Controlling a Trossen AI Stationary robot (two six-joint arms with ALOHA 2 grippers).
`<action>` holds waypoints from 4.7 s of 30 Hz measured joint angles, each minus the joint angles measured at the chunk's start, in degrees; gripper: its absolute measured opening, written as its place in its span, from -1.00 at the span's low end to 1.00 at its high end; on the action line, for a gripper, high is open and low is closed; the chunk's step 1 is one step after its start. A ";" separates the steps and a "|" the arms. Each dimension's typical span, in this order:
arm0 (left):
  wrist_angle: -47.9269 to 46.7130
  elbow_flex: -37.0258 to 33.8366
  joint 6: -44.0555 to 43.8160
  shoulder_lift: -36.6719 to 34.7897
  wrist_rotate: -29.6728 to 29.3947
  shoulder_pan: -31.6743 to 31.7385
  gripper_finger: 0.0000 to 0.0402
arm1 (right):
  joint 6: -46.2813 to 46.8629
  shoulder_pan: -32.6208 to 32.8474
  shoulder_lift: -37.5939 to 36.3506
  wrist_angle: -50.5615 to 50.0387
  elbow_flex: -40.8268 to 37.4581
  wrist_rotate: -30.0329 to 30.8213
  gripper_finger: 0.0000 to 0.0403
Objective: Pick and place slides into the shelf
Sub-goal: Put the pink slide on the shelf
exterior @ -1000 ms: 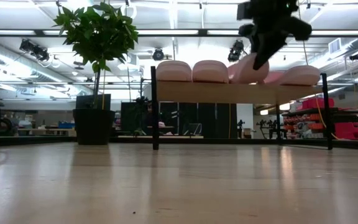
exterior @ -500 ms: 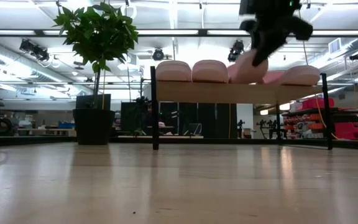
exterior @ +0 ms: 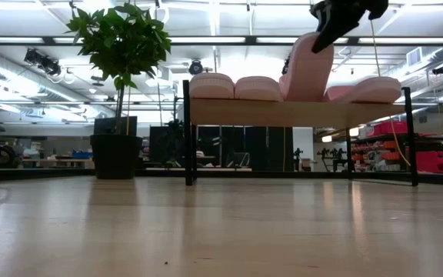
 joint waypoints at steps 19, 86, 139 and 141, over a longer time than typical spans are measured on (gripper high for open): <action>0.03 0.00 -0.35 0.00 -0.48 0.00 -0.96 | 1.21 -4.32 2.05 5.01 0.07 -1.51 -0.63; -0.01 0.00 -0.52 0.00 -0.48 0.00 -0.90 | 4.83 -7.56 2.05 5.66 0.11 -2.83 -0.66; -0.05 0.00 0.02 0.02 -1.36 -0.02 -0.90 | 7.19 -7.29 1.51 1.43 -5.46 -17.01 -0.01; -0.03 0.00 0.32 0.02 -1.36 -0.02 -0.92 | 8.76 -7.28 1.44 1.14 -5.44 -18.67 0.08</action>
